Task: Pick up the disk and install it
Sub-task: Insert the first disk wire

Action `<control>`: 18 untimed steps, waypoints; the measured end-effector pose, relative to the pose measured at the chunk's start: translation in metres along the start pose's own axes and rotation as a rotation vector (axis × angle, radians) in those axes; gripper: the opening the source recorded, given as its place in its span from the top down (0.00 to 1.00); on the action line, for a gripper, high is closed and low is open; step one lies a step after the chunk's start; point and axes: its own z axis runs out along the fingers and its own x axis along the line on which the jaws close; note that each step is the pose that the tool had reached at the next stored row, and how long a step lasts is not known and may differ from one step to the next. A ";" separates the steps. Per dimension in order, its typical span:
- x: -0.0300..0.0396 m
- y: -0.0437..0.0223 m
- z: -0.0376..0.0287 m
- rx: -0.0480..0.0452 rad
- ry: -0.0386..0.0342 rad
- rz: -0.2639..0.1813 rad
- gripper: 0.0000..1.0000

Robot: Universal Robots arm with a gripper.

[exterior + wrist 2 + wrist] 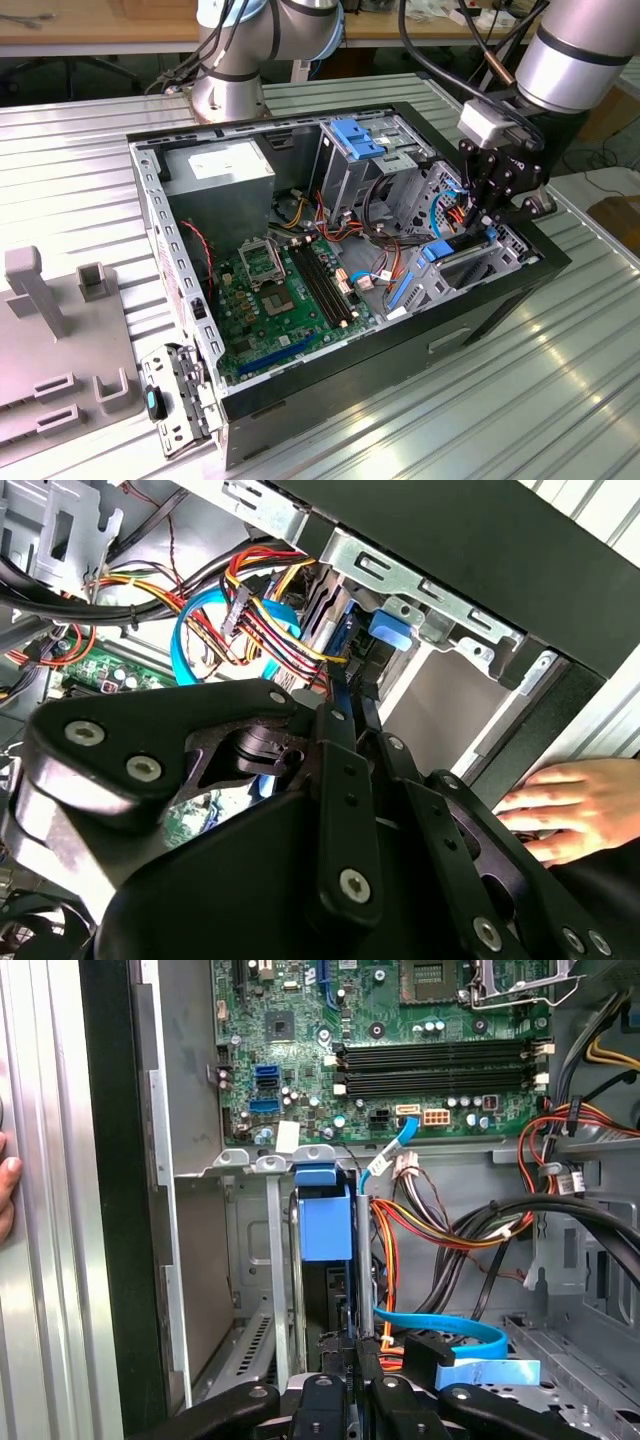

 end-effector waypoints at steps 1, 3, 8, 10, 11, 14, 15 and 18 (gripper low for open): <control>0.0000 0.0000 0.0001 -0.0001 0.0003 0.002 0.84; 0.0000 0.0000 0.0007 -0.0002 0.0003 0.005 0.84; -0.0001 0.0001 0.0030 -0.0006 -0.0016 0.008 0.84; -0.0001 0.0000 0.0032 -0.0008 -0.0022 0.009 0.84; -0.0001 0.0000 0.0033 -0.0009 -0.0022 0.010 0.84; -0.0002 0.0003 0.0072 -0.0021 -0.0043 0.011 0.84; -0.0002 0.0003 0.0080 -0.0026 -0.0045 0.012 0.84; 0.0001 0.0003 0.0089 -0.0034 -0.0062 0.012 0.84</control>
